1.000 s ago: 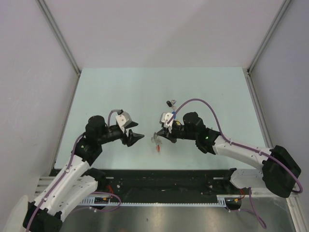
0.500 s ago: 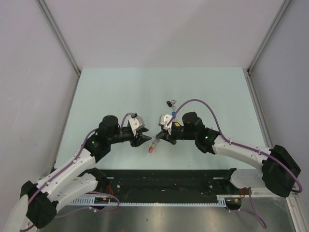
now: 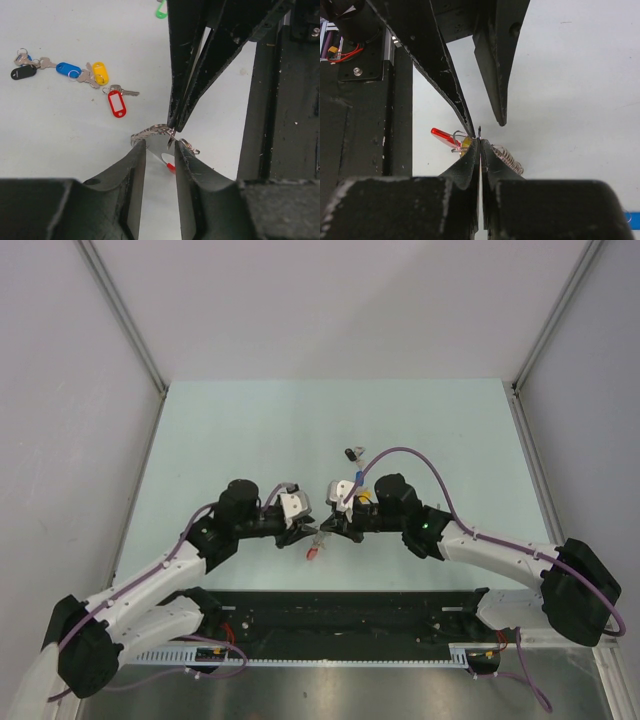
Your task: Put the keys on the keyring
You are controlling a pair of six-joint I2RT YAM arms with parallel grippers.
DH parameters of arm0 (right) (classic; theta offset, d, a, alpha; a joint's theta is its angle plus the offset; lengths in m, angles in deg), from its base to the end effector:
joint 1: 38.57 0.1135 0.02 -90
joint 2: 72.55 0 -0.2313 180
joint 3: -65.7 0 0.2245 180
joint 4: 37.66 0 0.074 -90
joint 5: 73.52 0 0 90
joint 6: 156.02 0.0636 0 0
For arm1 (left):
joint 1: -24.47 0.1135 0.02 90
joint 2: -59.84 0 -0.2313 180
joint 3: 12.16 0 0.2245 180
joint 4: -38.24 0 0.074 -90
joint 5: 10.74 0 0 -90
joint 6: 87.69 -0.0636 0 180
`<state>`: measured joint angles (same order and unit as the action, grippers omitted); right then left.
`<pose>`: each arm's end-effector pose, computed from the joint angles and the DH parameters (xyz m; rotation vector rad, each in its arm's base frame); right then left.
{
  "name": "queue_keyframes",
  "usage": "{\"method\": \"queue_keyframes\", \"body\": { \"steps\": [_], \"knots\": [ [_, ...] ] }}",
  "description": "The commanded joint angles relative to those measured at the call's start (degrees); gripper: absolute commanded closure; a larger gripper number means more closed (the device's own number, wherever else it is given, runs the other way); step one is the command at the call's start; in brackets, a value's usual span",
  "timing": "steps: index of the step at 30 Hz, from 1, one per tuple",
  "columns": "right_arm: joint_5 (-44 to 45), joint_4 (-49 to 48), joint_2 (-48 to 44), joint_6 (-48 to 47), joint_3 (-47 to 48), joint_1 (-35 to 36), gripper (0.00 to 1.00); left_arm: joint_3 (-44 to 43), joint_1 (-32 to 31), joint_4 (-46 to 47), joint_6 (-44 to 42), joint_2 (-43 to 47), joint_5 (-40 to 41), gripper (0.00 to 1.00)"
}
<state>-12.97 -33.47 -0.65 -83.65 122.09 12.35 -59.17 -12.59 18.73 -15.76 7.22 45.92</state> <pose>0.1562 0.2419 0.2297 -1.3852 1.3969 0.8773 0.1530 -0.1593 0.2214 1.2528 1.5840 -0.7940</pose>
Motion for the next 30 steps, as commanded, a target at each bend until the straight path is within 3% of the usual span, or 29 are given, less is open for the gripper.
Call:
{"method": "queue_keyframes", "body": {
  "steps": [1, 15, 30],
  "knots": [
    [-1.0, -3.0, -0.2, 0.2, 2.4, 0.4, 1.00, -2.2, -1.4, -0.1, -2.9, -1.2, -2.3, 0.69],
    [0.0, -2.3, 0.9, 0.8, 2.4, 1.1, 1.00, -1.5, -1.9, 2.5, -1.4, -0.9, -1.5, 1.00],
    [0.7, -2.0, 0.9, 3.0, 2.1, 1.2, 1.00, 0.0, -1.9, 3.7, -2.9, 1.8, -1.8, 1.00]
  ]
}}
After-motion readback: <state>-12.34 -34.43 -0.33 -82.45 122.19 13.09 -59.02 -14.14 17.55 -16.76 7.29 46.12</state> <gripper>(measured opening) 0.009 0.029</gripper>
